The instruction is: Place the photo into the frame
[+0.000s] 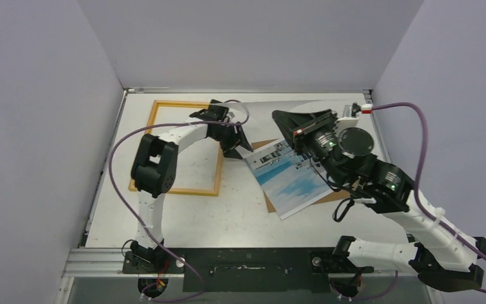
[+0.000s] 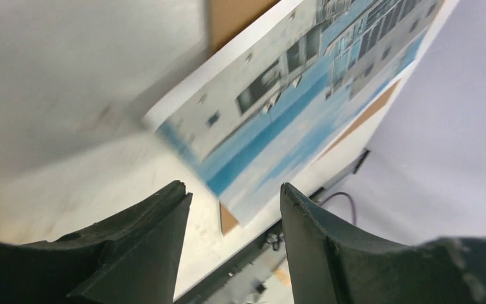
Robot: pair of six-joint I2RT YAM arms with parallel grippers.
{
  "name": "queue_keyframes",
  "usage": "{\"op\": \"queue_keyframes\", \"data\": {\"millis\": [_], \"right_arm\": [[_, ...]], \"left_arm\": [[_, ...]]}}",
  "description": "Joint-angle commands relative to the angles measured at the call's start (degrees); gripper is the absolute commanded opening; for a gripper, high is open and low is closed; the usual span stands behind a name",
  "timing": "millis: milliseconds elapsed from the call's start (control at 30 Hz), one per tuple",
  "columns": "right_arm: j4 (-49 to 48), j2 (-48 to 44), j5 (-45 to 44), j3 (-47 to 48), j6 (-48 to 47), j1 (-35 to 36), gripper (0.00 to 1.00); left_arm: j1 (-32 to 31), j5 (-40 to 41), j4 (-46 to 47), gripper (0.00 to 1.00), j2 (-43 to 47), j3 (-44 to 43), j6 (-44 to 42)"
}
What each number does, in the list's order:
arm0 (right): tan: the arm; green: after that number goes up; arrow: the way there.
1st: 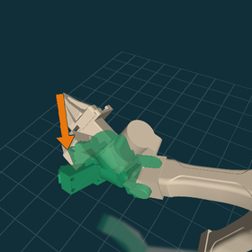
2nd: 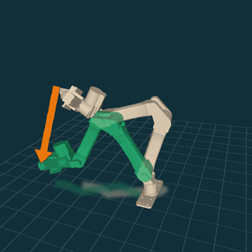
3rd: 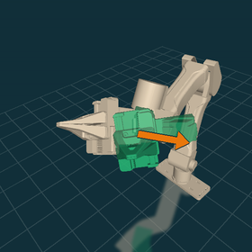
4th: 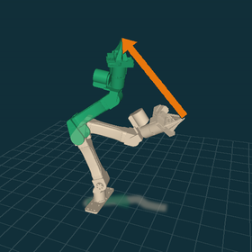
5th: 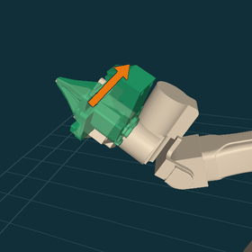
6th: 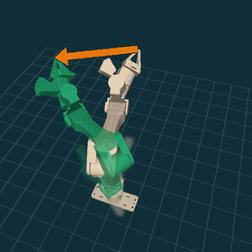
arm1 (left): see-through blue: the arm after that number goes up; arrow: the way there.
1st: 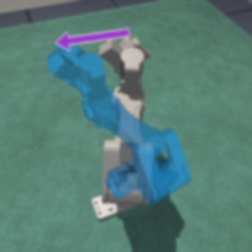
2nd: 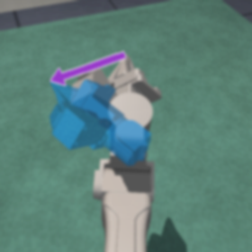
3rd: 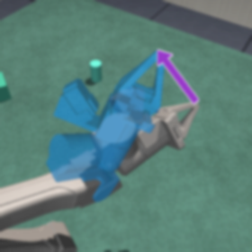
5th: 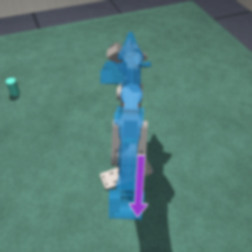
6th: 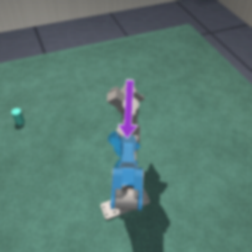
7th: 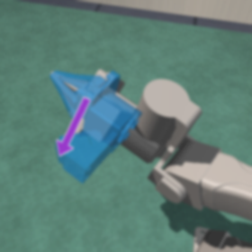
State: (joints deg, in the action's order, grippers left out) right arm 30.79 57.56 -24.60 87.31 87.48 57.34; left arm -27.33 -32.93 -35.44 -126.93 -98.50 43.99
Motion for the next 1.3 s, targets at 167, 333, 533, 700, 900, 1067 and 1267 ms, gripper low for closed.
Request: {"op": "queue_keyframes", "data": {"millis": [167,333,533,700,900,1067,1267], "right_arm": [[-15.1,-0.3,2.7,-11.0,5.0,-0.7,0.00],[-19.5,-0.2,5.6,-15.7,6.5,-0.7,0.00],[-23.1,0.5,5.8,-19.3,8.5,-0.7,0.00],[-25.3,2.4,4.8,-18.8,7.8,-0.8,0.00],[-29.6,3.6,5.7,-23.1,8.4,-0.8,0.00],[-33.7,4.7,3.7,-27.9,11.7,0.1,0.00],[-32.9,8.9,5.6,-25.2,12.7,0.9,0.00]], "left_arm": [[11.4,1.6,15.3,0.53,26.6,28.2,18.6],[16.6,3.0,9.2,0.54,29.1,28.8,12.5],[22.8,6.3,2.7,0.54,33.2,28.2,9.8],[28.5,10.2,-3.2,0.53,36.5,27.7,7.8],[35.3,19.6,-7.2,0.54,44.5,31.8,6.0],[42.5,20.0,-7.4,0.55,54.3,38.6,7.4],[45.4,19.0,-8.4,0.66,66.4,40.2,15.1]]}}
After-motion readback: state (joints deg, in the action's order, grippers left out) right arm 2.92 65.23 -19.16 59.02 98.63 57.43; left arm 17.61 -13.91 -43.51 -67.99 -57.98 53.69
